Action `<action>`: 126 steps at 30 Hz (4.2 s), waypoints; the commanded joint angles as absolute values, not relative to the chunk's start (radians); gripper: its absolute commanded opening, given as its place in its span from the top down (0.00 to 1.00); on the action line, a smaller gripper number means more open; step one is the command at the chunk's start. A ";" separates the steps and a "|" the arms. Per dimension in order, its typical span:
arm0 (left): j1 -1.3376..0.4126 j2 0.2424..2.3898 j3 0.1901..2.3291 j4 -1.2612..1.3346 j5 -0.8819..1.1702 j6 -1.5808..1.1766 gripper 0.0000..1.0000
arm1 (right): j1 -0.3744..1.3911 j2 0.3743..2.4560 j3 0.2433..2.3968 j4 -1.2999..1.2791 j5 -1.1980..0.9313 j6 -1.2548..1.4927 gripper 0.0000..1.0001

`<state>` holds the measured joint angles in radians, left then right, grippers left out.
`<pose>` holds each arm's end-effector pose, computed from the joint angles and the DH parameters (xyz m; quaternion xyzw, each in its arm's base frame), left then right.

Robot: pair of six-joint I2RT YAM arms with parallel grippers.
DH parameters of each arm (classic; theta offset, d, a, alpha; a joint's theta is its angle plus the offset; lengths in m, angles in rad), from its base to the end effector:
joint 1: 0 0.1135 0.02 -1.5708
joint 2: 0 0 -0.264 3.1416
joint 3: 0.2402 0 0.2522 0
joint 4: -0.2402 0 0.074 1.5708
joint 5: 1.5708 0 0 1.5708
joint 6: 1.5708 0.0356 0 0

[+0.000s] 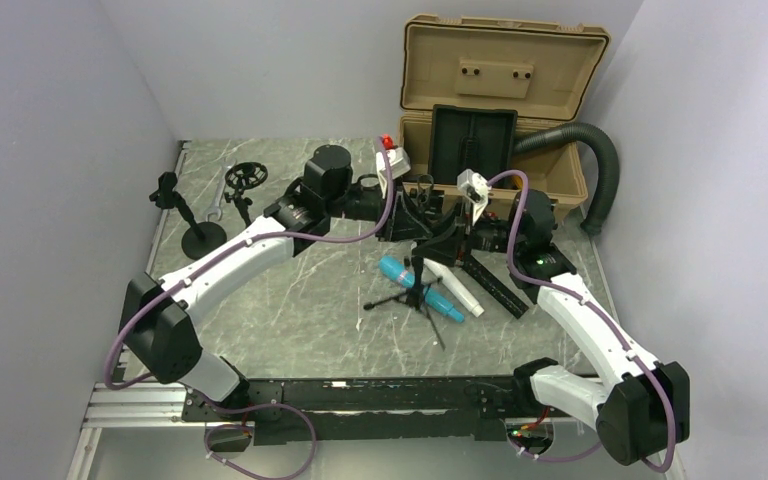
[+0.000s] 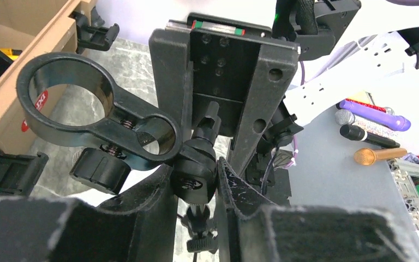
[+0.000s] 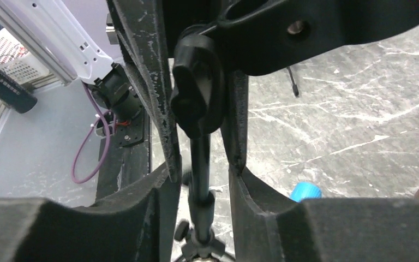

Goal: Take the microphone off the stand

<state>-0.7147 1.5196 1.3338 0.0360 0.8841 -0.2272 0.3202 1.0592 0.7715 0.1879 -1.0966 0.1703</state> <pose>0.2492 -0.2527 0.3765 0.4361 0.5976 -0.5565 0.3782 0.2107 0.1032 0.3227 -0.3961 0.6048 0.5140 0.4616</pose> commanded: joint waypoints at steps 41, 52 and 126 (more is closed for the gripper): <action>-0.626 1.354 1.381 0.105 0.887 -0.338 1.00 | 0.403 1.139 0.776 0.047 -1.067 -0.093 0.34; -0.579 1.346 1.315 0.243 0.908 -0.479 1.00 | 0.446 1.206 0.786 0.137 -1.064 -0.040 0.90; -0.651 1.439 1.154 0.241 1.003 -0.305 0.52 | 0.412 1.113 0.877 0.084 -1.128 -0.018 1.00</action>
